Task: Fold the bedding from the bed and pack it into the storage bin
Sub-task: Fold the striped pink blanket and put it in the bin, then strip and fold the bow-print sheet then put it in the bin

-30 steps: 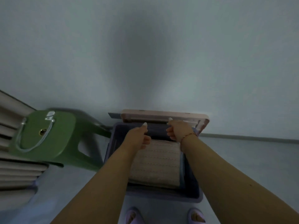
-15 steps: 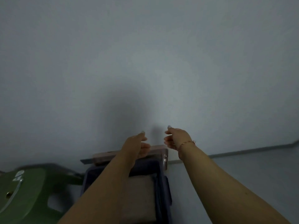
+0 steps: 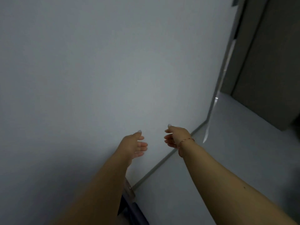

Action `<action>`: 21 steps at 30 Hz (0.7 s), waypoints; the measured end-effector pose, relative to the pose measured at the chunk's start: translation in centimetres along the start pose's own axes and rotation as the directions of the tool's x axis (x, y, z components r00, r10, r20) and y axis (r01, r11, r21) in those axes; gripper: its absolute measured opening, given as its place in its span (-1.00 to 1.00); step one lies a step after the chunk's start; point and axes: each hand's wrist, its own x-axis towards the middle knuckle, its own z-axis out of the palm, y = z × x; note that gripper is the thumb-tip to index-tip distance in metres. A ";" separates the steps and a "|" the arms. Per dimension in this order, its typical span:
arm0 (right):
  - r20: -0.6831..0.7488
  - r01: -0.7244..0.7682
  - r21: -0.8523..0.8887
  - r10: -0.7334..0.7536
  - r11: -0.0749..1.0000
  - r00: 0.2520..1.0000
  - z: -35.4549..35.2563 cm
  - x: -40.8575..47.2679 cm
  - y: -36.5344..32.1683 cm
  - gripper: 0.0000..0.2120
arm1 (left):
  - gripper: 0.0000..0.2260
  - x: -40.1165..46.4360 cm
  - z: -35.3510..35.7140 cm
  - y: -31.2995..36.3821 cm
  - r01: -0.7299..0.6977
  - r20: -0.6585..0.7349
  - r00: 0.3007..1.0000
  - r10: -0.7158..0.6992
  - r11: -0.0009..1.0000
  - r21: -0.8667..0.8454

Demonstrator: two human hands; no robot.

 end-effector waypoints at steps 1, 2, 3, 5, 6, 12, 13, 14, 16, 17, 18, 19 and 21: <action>-0.030 0.011 0.027 -0.010 1.000 1.000 -1.3 -0.6 -0.2 -0.70 | -0.65 -0.1 1.3 0.4 -0.007 0.031 0.999 0.006 1.000 0.027; -0.073 0.026 0.053 -0.022 0.998 0.997 -3.2 -1.3 -0.3 -0.70 | -0.65 -0.2 3.2 0.8 -0.015 0.074 0.997 0.011 0.998 0.055; -0.098 0.030 0.068 -0.023 0.997 0.995 -4.4 -1.8 -0.4 -0.71 | -0.65 -0.3 4.4 1.1 -0.024 0.101 0.995 0.017 0.997 0.071; -0.177 0.044 0.101 -0.025 0.994 0.984 -7.8 -2.8 -0.4 -0.72 | -0.67 -0.9 7.9 1.7 -0.049 0.186 0.982 0.031 0.994 0.098; -0.223 0.055 0.125 -0.026 0.991 0.975 -9.8 -3.4 -0.3 -0.73 | -0.68 -1.2 10.0 1.9 -0.059 0.231 0.972 0.031 0.991 0.116; -0.421 0.089 0.227 0.015 0.970 0.907 -21.1 -6.4 0.9 -0.71 | -0.71 -3.1 21.2 2.2 -0.114 0.442 0.897 0.007 0.969 0.217; -0.450 0.096 0.240 0.023 0.966 0.893 -23.1 -6.8 1.2 -0.70 | -0.71 -3.4 23.1 2.2 -0.129 0.464 0.886 0.009 0.965 0.229; -0.481 0.104 0.254 0.033 0.962 0.876 -25.4 -7.2 1.4 -0.69 | -0.72 -3.7 25.4 2.2 -0.140 0.486 0.874 0.007 0.961 0.238; -0.540 0.120 0.285 0.056 0.951 0.840 -30.7 -8.2 1.9 -0.69 | -0.73 -4.3 30.5 2.0 -0.156 0.531 0.848 -0.007 0.952 0.262; -0.566 0.130 0.297 0.064 0.946 0.822 -33.2 -8.6 2.1 -0.70 | -0.73 -4.6 33.1 1.9 -0.165 0.547 0.837 -0.013 0.947 0.275; -0.587 0.132 0.302 0.075 0.944 0.806 -35.7 -8.9 2.3 -0.70 | -0.73 -4.9 35.5 1.8 -0.172 0.564 0.825 -0.022 0.942 0.287; -0.607 0.141 0.310 0.082 0.940 0.791 -38.3 -9.3 2.5 -0.70 | -0.73 -5.4 38.1 1.8 -0.185 0.584 0.811 -0.028 0.936 0.300; -0.642 0.164 0.325 0.090 0.931 0.762 -43.6 -10.1 2.7 -0.70 | -0.73 -6.4 43.5 1.8 -0.195 0.613 0.789 -0.041 0.929 0.314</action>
